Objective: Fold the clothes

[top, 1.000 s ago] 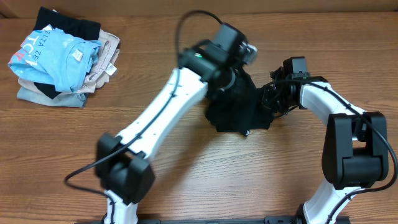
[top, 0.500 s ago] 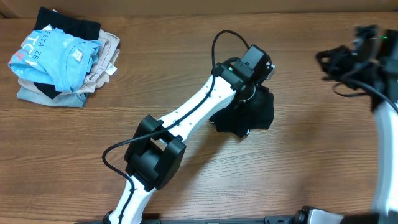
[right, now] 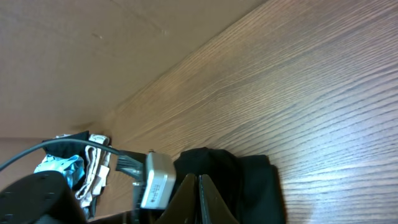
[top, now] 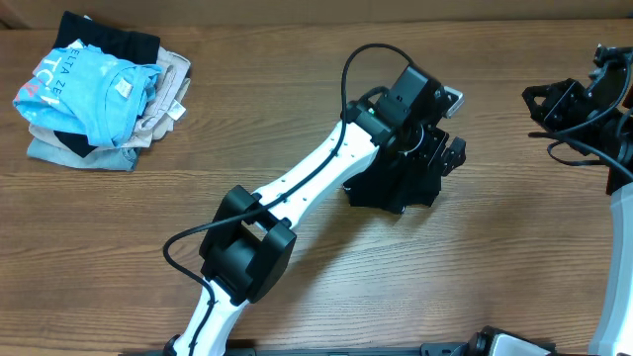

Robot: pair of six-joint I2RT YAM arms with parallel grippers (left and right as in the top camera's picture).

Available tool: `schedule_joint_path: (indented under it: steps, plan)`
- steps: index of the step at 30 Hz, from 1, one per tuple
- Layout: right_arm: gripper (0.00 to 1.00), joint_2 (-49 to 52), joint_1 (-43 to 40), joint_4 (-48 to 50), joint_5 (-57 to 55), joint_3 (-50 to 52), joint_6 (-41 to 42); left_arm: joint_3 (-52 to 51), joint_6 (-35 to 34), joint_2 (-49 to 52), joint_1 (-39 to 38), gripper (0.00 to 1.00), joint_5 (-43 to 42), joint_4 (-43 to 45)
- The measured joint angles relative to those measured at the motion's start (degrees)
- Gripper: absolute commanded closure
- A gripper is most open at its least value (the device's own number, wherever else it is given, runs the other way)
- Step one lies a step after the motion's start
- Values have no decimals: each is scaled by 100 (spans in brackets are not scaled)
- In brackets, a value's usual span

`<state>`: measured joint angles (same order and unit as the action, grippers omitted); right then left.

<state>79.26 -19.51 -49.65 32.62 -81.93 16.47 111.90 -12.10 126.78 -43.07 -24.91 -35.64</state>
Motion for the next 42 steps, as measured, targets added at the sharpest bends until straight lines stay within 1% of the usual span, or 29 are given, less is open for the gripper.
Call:
schedule_joint_path:
  steps: [4,7,9,11,15,18,19,21,23,24,27,28,29,32,36,40,41,42]
  plan:
    - [96,0,0,-17,0,2,-26,754,2,0,264,0,-50,-603]
    - [96,2,24,-68,-35,2,-131,1567,0,-31,813,0,-68,-1167]
    - [96,9,92,-76,-101,2,-173,1880,0,-81,1141,0,-66,-1408]
    - [96,28,227,-72,-195,2,-201,2251,0,-212,1646,0,-94,-1703]
    - [96,190,612,-4,-352,2,-238,2581,2,-415,2277,0,-326,-1945]
    - [96,417,981,103,-442,2,-258,2616,22,-470,2319,0,-433,-2142]
    - [94,509,1126,151,-483,2,-254,2616,26,-470,2284,0,-435,-2221]
    - [87,721,1440,286,-608,2,-245,2616,39,-468,2243,0,-372,-2337]
    - [70,964,1818,501,-844,2,-149,2616,48,-470,2218,0,-262,-2422]
    - [54,1097,2044,625,-1023,2,-85,2616,50,-470,2223,0,-192,-2481]
    - [32,1458,2682,949,-1543,4,15,2616,61,-470,2339,0,33,-2778]
    - [27,1598,2907,1032,-1749,-4,74,2616,66,-470,2417,0,103,-2889]
    - [25,1692,3062,1080,-1908,-13,87,2616,63,-470,2500,0,168,-2981]
    - [25,2199,3565,1156,-2398,-210,131,2616,66,-470,2859,0,422,-3289]
    - [30,2914,3908,1193,-2894,-575,155,2616,66,-470,3394,0,673,-3613]
    - [47,3381,3965,1198,-3180,-656,168,2616,105,-470,3853,0,800,-3910]
    - [49,3467,3963,1191,-3226,-656,181,2616,140,-470,3939,0,813,-3967]
    - [58,3539,3954,1191,-3283,-656,197,2616,160,-470,4015,0,831,-3998]
